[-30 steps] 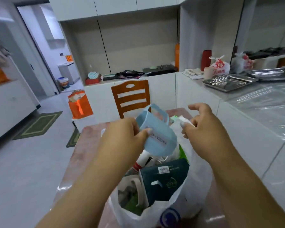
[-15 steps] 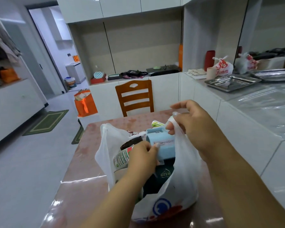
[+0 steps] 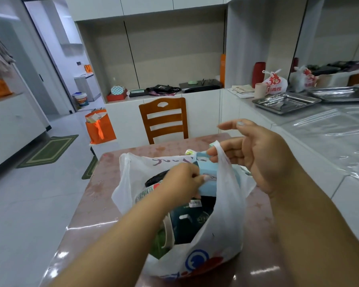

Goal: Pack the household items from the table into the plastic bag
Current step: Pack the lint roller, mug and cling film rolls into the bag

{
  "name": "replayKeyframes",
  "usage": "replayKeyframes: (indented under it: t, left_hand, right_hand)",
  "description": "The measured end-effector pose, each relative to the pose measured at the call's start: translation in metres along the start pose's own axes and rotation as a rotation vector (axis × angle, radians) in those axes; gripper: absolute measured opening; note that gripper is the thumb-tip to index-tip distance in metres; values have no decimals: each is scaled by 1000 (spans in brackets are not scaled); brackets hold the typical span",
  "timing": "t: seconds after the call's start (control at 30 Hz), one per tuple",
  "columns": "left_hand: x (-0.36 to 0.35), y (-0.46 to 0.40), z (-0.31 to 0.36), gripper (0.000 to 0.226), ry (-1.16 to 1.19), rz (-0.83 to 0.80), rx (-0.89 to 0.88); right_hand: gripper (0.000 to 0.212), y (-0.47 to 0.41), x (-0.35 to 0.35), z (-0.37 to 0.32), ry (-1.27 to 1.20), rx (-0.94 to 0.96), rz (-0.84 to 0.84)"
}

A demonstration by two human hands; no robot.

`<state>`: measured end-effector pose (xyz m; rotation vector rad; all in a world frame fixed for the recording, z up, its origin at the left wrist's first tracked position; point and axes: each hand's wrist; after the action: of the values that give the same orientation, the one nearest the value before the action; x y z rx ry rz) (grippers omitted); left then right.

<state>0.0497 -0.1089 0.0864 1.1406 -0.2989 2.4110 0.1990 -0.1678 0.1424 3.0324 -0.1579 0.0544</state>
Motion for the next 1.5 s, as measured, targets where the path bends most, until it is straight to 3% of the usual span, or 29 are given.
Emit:
replayKeyframes:
  t: [0.23, 0.37, 0.47, 0.53, 0.57, 0.63, 0.7, 0.77, 0.83, 0.9, 0.97, 1.1, 1.3, 1.5]
  left_hand:
    - [48, 10, -7, 20, -232, 207, -4]
    - [68, 26, -6, 25, -527, 154, 65]
    - [76, 38, -13, 28, -619, 49, 143]
    - [75, 47, -20, 20, -647, 47, 81]
    - [75, 50, -22, 20, -639, 59, 48]
    - [78, 60, -22, 22, -553, 114, 79]
    - [82, 65, -24, 28, -492, 368, 81]
    - [82, 71, -33, 47, -466, 574, 147]
    - [76, 74, -45, 60, -374, 546, 285]
    - [70, 73, -58, 52, -161, 524, 338]
    - [69, 71, -65, 40, 113, 607, 322]
    - [81, 70, -65, 33, 561, 810, 258]
    - [91, 70, -62, 30, 720, 889, 225]
    - [93, 70, -55, 24, 715, 837, 135]
  right_hand:
    - [38, -4, 13, 1, -103, -38, -2]
    - [39, -5, 0, 1, -79, -40, 14]
    - [36, 0, -17, -1, 201, 51, 220]
    - [24, 13, -36, -3, 440, 298, 465]
    - [21, 18, -49, -3, 489, 391, 452]
    - [29, 14, -75, 5, 538, 378, 163]
    - [52, -4, -98, 22, 656, 244, -97]
    - [69, -24, -112, 36, 757, 168, -202]
    - [70, -37, -118, 47, 827, 124, -290]
    - [55, -47, -121, 62, 901, 122, -325]
    - [39, -51, -124, 72, 908, 91, -322]
    - [51, -46, -134, 76, 818, 141, -337]
    - [51, -40, -152, 76, 1407, 327, -500]
    - [44, -40, -157, 71, 1198, 315, -415]
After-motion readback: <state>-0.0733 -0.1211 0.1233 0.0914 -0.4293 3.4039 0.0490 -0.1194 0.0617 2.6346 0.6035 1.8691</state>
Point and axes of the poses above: each hand's wrist, its own y-axis away from the middle knuckle, its own x-axis out of the back of the hand, z = x × y, and after that the axes turned 11 degrees about -x, right-handed
